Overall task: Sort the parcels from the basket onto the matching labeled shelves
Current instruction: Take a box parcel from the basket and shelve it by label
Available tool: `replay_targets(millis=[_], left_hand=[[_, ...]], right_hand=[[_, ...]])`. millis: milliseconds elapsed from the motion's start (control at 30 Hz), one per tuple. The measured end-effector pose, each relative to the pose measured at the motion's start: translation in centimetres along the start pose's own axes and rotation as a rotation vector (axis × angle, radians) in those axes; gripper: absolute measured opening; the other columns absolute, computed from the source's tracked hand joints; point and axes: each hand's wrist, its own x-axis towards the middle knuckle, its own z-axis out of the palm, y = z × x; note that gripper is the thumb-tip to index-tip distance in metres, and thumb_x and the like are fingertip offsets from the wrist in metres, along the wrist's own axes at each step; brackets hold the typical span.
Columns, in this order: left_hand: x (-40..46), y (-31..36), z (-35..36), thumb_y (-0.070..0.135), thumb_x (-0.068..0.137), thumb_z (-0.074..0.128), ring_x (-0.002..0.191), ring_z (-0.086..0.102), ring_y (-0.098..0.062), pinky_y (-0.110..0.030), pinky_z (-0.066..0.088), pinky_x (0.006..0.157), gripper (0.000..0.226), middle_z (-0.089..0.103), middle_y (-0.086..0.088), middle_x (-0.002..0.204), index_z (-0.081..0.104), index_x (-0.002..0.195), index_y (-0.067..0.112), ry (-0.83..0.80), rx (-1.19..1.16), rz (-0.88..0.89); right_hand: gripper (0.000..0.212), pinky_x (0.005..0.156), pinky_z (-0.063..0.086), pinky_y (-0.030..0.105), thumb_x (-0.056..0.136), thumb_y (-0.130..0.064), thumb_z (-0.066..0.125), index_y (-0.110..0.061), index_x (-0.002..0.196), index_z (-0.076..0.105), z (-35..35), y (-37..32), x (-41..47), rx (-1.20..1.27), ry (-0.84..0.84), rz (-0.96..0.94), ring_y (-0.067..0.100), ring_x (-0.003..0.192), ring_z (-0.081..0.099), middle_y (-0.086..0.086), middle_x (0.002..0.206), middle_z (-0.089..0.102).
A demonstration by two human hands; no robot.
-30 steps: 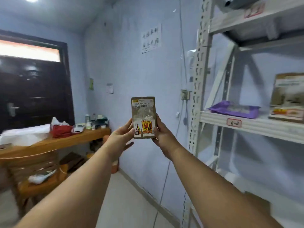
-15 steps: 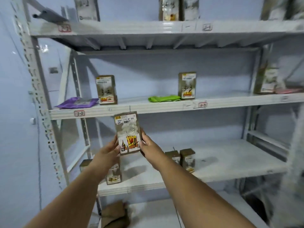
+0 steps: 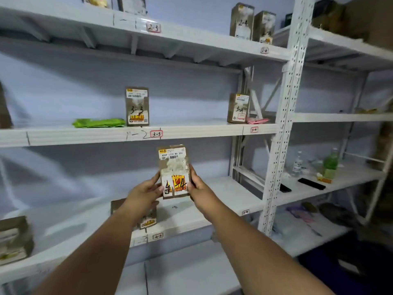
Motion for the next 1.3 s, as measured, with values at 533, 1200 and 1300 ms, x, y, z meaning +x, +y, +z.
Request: replay_targets(millis=[533,1200,1300], left_hand=[[16.7,-8.1,20.0,0.01,0.093,0.06,0.098,0.062,-0.009,-0.021,0.049,0.076,0.048,0.067,0.008,0.117,0.053,0.136,0.029,-0.067,0.062,-0.003],[37.1,-21.9,37.4,0.0,0.091,0.05,0.082,0.056,-0.009,-0.007,0.043,0.062,0.046,0.062,-0.004,0.114,0.052,0.135,0.014,-0.084,0.416,-0.309],[38.3,-24.3,39.0,0.003,0.094,0.048,0.09,0.061,-0.016,-0.011,0.047,0.068,0.036,0.062,-0.005,0.11,0.056,0.128,0.012,-0.053,0.453,-0.393]], right_hand=[[0.055,0.093,0.046,0.016,0.097,-0.005,0.053,-0.031,0.145,0.042,-20.6,12.0,8.1,-0.181,0.247,0.034,0.008,0.113,0.06,-0.012,0.122,0.062],[0.037,0.07,0.047,0.008,0.092,0.011,0.052,-0.017,0.112,0.065,-39.7,32.0,24.3,-0.193,0.144,0.288,0.006,0.085,0.067,-0.007,0.092,0.069],[0.039,0.074,0.049,0.017,0.092,0.011,0.05,-0.025,0.102,0.063,-40.7,34.9,25.2,-0.183,0.078,0.378,0.021,0.095,0.062,0.005,0.103,0.068]])
